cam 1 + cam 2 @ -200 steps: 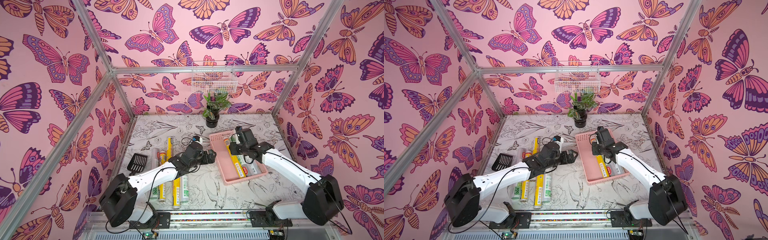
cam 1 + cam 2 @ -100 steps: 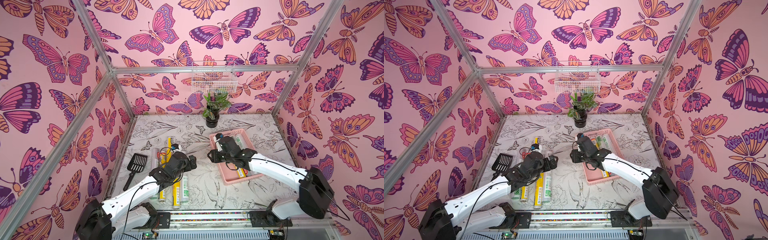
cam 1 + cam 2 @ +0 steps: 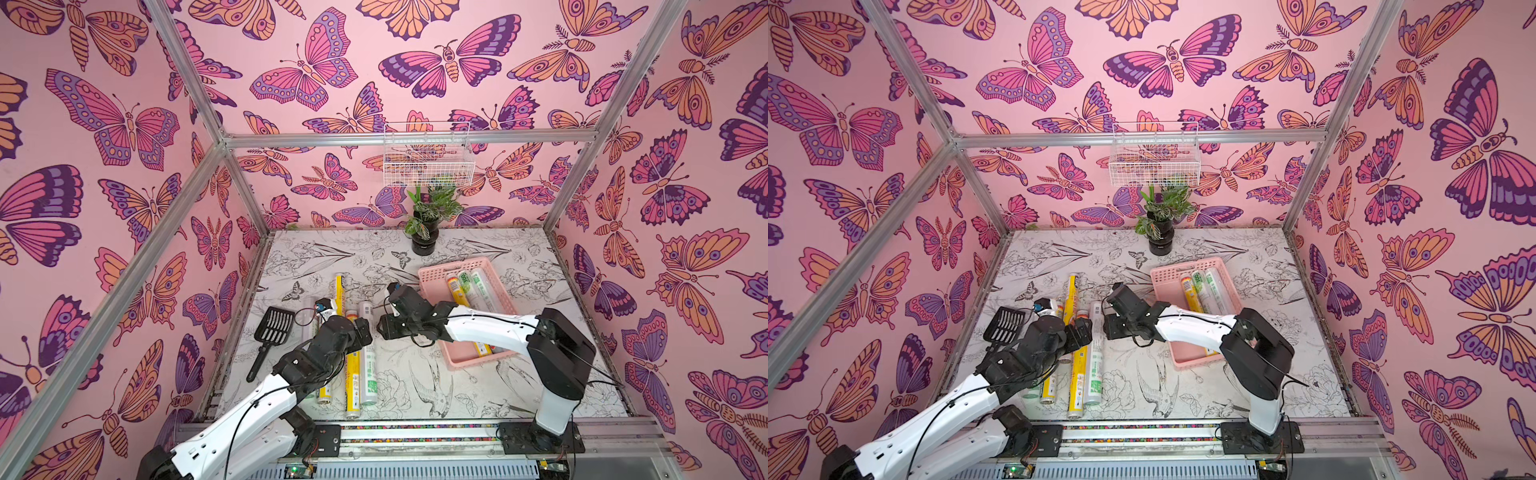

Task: Put the plastic wrap into the basket
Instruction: Place the plastic wrap in the basket, then pick up the plastic wrap from the center of the board.

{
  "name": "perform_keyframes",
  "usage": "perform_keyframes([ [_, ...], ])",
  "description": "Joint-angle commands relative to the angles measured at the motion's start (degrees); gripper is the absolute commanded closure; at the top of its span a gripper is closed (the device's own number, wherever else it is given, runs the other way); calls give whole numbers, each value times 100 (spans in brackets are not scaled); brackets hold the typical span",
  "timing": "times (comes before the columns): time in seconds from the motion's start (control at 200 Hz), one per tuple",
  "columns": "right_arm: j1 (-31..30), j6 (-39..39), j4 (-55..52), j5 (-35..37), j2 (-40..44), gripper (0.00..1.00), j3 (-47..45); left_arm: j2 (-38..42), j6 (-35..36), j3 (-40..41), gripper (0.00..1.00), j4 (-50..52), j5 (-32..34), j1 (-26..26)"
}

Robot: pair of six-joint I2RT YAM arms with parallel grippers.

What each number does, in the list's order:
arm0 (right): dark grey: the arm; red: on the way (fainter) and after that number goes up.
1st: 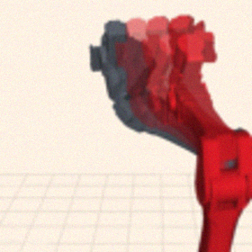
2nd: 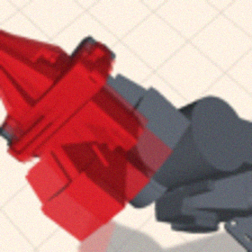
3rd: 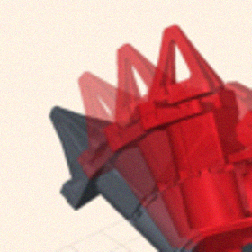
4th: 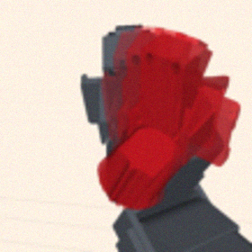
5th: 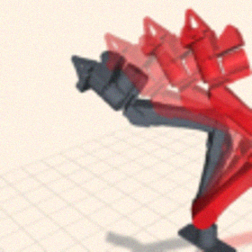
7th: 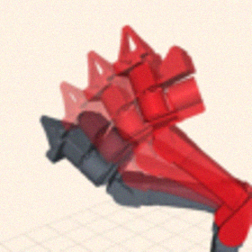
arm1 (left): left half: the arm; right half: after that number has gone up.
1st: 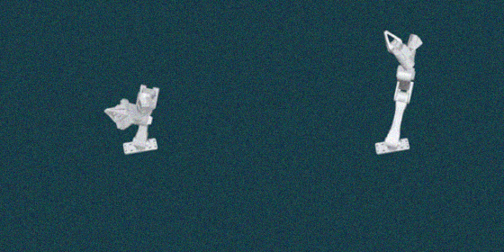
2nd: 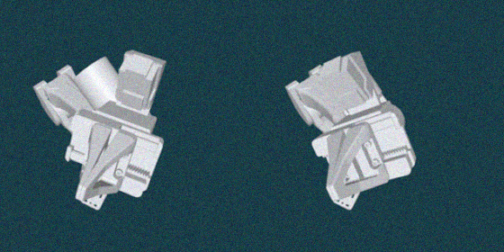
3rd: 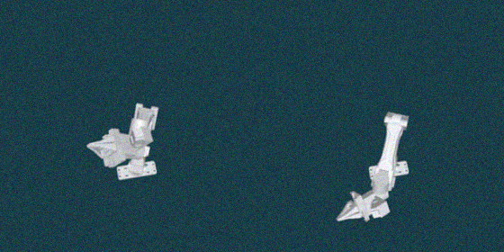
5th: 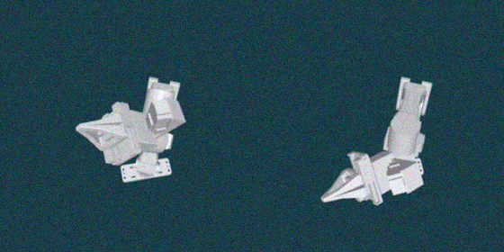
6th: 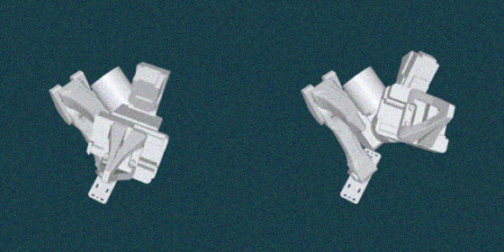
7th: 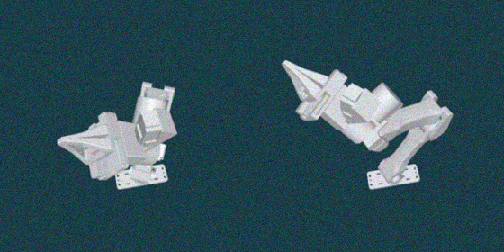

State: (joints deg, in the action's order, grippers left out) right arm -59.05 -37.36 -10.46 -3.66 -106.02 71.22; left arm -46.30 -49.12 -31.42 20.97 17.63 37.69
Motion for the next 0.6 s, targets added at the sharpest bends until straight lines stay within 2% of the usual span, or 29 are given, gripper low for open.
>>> perform_keyframes([
  [0.0,-181,-149,-154,-82,-271,44,298,120,18,140,0,323,188,-59],
  [0.596,-362,-152,-509,-485,-1128,34,994,294,53,86,0,382,241,-138],
])
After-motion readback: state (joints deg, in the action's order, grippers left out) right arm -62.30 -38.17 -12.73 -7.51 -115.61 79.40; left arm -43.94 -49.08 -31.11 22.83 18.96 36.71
